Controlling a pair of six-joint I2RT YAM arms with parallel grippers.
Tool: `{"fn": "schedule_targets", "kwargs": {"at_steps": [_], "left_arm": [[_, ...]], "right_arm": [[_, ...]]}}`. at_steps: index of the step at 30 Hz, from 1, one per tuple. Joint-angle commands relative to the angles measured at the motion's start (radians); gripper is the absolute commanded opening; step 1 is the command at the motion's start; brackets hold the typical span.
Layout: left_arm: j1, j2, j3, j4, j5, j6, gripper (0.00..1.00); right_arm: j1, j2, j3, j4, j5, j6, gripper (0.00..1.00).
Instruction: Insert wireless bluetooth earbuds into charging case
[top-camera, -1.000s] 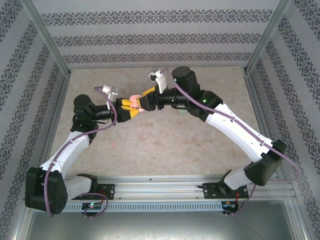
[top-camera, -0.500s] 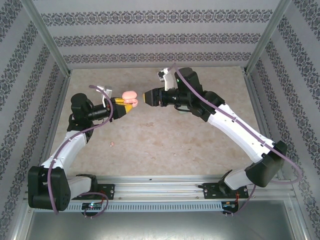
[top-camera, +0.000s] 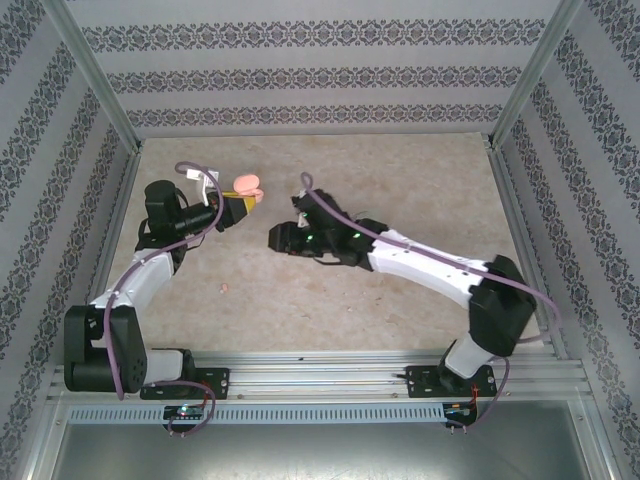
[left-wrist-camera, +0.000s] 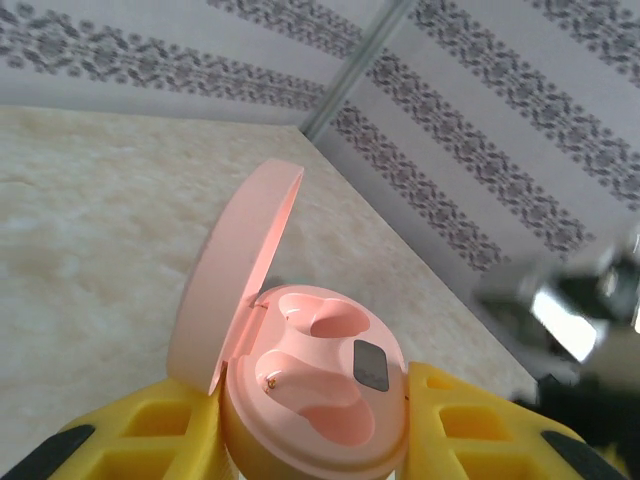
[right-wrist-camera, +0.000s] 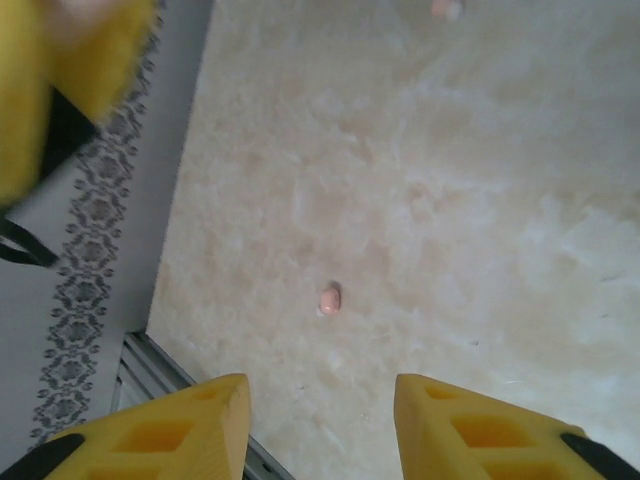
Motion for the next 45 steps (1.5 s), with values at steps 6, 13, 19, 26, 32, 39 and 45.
{"fn": "schedule_targets", "kwargs": {"at_steps": [6,13,19,26,32,39,45], "left_arm": [[0.029,0.054,0.067,0.016,-0.157,0.008,0.20],[0.053,0.071,0.071,0.011,-0.207,0.018,0.20],[0.065,0.028,0.065,-0.006,-0.222,0.032,0.20],[0.068,-0.003,0.048,-0.027,-0.223,0.043,0.20],[0.068,0.008,0.043,-0.007,-0.222,0.034,0.21],[0.068,0.015,0.049,0.007,-0.218,0.022,0.21],[0.069,0.012,0.038,0.010,-0.219,0.026,0.21]], "right_arm": [[0.128,0.263,0.166,0.018,0.040,0.195,0.36],[0.197,0.495,0.408,-0.076,0.040,0.259,0.30],[0.233,0.658,0.645,-0.255,0.052,0.260,0.29],[0.242,0.654,0.687,-0.326,0.154,0.238,0.29],[0.229,0.674,0.728,-0.375,0.201,0.188,0.29],[0.227,0.800,0.929,-0.481,0.150,0.147,0.39],[0.229,0.800,0.933,-0.511,0.174,0.142,0.39]]}}
